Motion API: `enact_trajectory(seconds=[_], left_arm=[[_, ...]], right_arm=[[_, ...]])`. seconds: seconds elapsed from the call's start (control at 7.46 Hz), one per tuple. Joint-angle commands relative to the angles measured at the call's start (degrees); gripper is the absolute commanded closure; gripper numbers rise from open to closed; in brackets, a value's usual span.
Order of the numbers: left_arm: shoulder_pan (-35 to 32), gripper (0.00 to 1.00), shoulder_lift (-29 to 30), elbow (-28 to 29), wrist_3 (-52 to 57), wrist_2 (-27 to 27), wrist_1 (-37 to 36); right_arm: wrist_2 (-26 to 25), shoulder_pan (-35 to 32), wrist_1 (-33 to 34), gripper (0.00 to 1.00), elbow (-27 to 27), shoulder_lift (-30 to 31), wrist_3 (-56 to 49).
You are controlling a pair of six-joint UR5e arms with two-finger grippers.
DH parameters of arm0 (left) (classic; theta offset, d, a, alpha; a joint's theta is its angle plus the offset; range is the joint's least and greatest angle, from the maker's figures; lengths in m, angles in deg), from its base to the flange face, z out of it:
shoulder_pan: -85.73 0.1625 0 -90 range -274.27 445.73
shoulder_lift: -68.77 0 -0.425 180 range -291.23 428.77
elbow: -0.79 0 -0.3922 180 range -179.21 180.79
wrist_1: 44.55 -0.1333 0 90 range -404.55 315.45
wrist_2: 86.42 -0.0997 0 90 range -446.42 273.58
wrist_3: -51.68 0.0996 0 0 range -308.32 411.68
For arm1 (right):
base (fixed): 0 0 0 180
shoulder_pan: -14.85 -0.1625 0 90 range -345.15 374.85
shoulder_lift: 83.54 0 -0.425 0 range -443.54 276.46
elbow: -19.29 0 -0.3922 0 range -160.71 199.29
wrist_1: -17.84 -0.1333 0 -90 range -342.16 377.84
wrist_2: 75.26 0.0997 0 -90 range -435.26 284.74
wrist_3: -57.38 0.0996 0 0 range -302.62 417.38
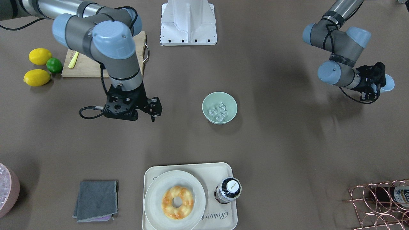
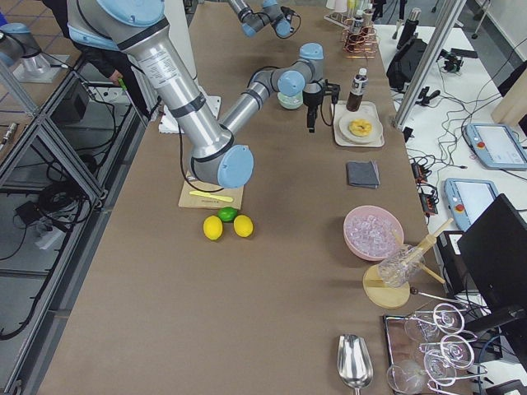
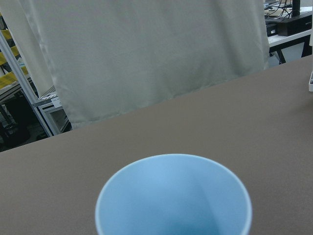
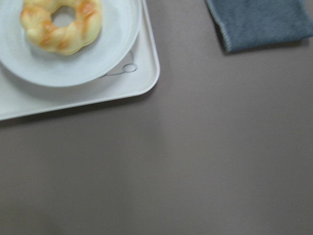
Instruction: Pour ice into bowl
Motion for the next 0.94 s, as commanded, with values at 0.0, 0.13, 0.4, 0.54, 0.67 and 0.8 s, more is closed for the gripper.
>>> enact_trajectory(seconds=[0.0, 0.13, 0.4, 0.54, 0.67, 0.8], left_arm=[[0.48, 0.46, -0.14, 1.02, 0.15, -0.01, 1.27], [0.57, 0.43, -0.14, 1.02, 0.24, -0.1, 1.27], [0.92, 0.4, 1.17, 3.73, -0.11, -0.01, 1.53], [1.09, 0.41, 1.61, 5.4, -0.55, -0.01, 2.49], [1.18, 0.4, 1.53, 5.76, -0.55, -0.01, 3.02], [1.18, 0.38, 1.62, 5.68, -0.46, -0.01, 3.02]], right_arm=[[-5.13, 8.73, -0.03, 0.01, 3.06, -6.54, 4.95], [-6.44, 10.84, -0.03, 0.01, 5.85, -9.69, 5.48], [-8.72, 13.84, -0.82, 0.01, 18.03, -19.34, 5.22], [-9.87, 14.29, -0.91, 0.01, 22.1, -22.35, 5.13], [-10.41, 14.29, -1.78, 0.01, 23.36, -22.9, 4.87], [-10.5, 14.38, -4.23, 0.01, 25.03, -22.91, 4.87]])
